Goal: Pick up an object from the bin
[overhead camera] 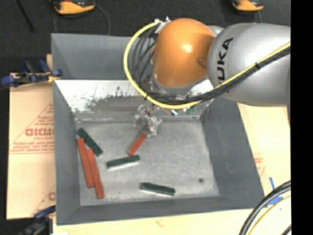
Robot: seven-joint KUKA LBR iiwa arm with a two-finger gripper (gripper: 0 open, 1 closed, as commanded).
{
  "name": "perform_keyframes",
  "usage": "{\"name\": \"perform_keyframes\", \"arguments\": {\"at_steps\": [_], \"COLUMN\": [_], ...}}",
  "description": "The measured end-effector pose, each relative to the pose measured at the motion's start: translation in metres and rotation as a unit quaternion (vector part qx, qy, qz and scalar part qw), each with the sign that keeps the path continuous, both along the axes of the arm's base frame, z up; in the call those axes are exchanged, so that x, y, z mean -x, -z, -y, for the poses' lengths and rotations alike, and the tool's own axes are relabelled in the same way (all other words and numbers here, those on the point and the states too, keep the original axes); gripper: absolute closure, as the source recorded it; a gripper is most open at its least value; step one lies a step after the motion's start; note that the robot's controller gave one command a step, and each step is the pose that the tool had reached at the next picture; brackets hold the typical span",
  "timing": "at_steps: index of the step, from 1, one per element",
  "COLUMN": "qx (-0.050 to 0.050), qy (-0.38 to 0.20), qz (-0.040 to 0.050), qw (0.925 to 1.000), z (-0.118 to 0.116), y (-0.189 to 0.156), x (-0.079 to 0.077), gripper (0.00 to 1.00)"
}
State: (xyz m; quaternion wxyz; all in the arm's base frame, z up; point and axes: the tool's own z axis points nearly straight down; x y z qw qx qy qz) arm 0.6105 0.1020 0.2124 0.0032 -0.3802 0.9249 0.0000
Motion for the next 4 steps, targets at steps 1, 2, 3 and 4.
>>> {"name": "perform_keyframes", "arguments": {"at_steps": [1,2,3,4], "qx": [0.0,0.0,0.0,0.001], "qy": [0.001,-0.036,-0.035,-0.032], "qz": [-0.0001,-0.0025,0.0012,0.0042], "qw": [1.0,0.9994,0.9994,0.9995], "z": [0.001,0.01,0.009,0.025], "y": [0.0,0.139,0.133,-0.003], "x": [0.0,-0.008,-0.01,-0.027], "gripper": [0.0,0.0,1.0,1.0]}}
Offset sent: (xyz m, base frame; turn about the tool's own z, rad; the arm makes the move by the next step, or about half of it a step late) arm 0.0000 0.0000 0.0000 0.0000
